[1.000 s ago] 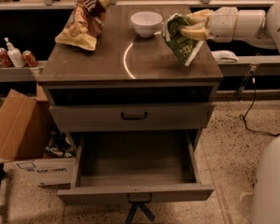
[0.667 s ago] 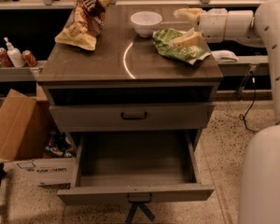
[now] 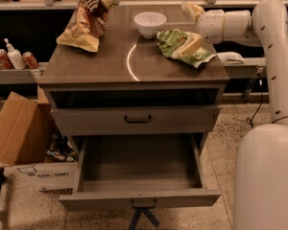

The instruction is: Pick green jalapeno chip bag from middle drawer and place on counter

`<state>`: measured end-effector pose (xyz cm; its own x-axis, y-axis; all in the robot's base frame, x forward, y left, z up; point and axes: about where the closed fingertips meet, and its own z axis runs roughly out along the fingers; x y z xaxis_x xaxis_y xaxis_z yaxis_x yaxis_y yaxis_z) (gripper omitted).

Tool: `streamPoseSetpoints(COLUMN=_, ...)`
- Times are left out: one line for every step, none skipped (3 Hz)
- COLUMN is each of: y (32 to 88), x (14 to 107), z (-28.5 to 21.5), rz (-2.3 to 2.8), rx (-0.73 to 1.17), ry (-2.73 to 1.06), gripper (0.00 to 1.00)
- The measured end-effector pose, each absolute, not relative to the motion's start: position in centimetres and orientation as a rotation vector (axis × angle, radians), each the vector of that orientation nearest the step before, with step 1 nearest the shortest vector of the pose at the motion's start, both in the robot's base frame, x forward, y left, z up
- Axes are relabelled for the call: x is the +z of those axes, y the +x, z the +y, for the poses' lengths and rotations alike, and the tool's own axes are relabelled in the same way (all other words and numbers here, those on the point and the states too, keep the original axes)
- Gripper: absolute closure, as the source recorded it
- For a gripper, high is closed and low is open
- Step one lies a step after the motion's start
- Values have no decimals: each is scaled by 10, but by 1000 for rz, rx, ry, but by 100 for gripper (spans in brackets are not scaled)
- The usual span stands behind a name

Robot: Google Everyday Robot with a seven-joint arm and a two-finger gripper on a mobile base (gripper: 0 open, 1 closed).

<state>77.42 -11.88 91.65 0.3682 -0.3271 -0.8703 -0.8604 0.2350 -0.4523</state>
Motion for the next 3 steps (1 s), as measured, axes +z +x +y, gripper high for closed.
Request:
streamPoseSetpoints(y=774, x=917, z=-119, rz=1197, rx=522, ry=-1340, gripper=0)
streamPoseSetpoints(y=761, x=944, z=-149, rz=1178, rx=453, ry=-1300, gripper=0)
streamPoseSetpoints(y=741, x=971, z=-184, rz=1159, rx=378, ry=-1249, gripper=0)
